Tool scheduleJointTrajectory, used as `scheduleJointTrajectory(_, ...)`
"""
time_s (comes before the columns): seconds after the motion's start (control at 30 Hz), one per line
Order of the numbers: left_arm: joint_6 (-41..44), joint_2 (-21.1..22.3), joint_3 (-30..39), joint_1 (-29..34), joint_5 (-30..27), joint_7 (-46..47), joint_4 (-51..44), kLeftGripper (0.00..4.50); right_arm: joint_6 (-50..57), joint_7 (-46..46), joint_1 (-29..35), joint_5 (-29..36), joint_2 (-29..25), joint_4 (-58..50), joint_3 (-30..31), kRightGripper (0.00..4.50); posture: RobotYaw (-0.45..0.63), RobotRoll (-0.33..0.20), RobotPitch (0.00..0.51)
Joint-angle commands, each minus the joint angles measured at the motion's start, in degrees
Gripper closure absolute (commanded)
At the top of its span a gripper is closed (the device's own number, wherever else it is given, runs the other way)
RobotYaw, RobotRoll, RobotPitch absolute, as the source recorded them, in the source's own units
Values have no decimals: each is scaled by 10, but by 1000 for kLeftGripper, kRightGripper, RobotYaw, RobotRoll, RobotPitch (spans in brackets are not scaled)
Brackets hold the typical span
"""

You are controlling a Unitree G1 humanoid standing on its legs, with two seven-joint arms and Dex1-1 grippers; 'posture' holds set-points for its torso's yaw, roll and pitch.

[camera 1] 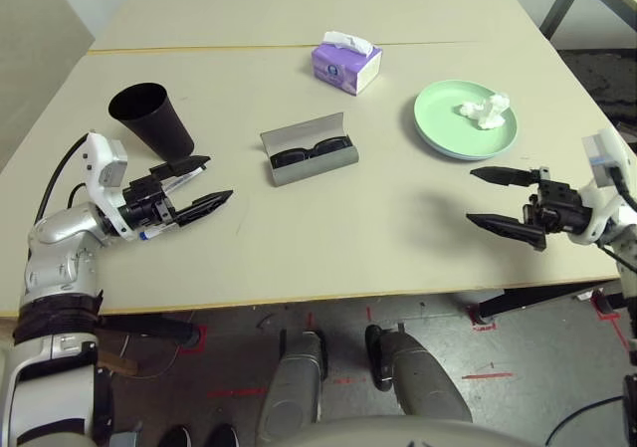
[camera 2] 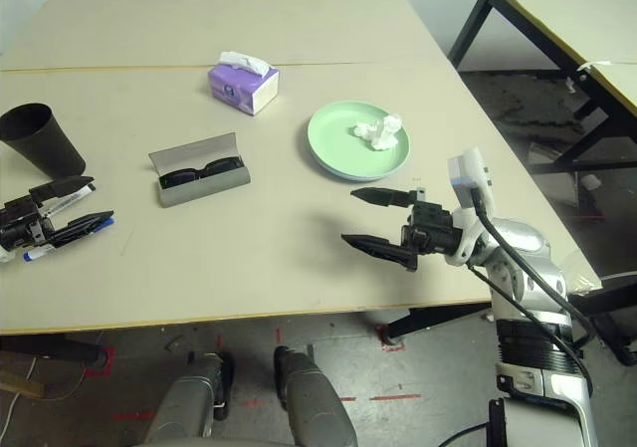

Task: Organize and tidy the items on the table.

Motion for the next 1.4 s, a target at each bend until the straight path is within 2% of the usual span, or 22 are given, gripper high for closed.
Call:
scheduleJointTrajectory(0.03,-4,-1,-12,-8,29,34,14,0,-12,-4,-3,-5,-4,5,12,32,-49,0,199)
scheduleJointTrajectory(0.13,-8,-15,-22,-28,51,71,23,618,-10,-16,-5,-7,2,-4,19,0,-51,0,197)
scheduleJointTrajectory(0.23,-14,-36,-39,-59,76,111,38,1568,-11,-29,-6,-9,4,-12,25,0,-52,0,195)
scheduleJointTrajectory(0.27,-18,-41,-43,-68,83,121,46,2035,-12,-33,-6,-10,4,-14,27,0,-55,0,194)
scheduleJointTrajectory(0.5,-57,-74,-60,-135,118,176,125,4473,2,-74,-6,0,3,-47,25,0,-76,0,192)
scheduleJointTrajectory(0.93,-126,-112,-89,-260,175,221,317,4473,31,-128,22,12,-12,-106,13,0,-123,0,187)
scheduleJointTrajectory(1.4,-149,-149,-102,-334,213,265,406,4473,41,-160,47,21,-24,-143,10,0,-158,0,176)
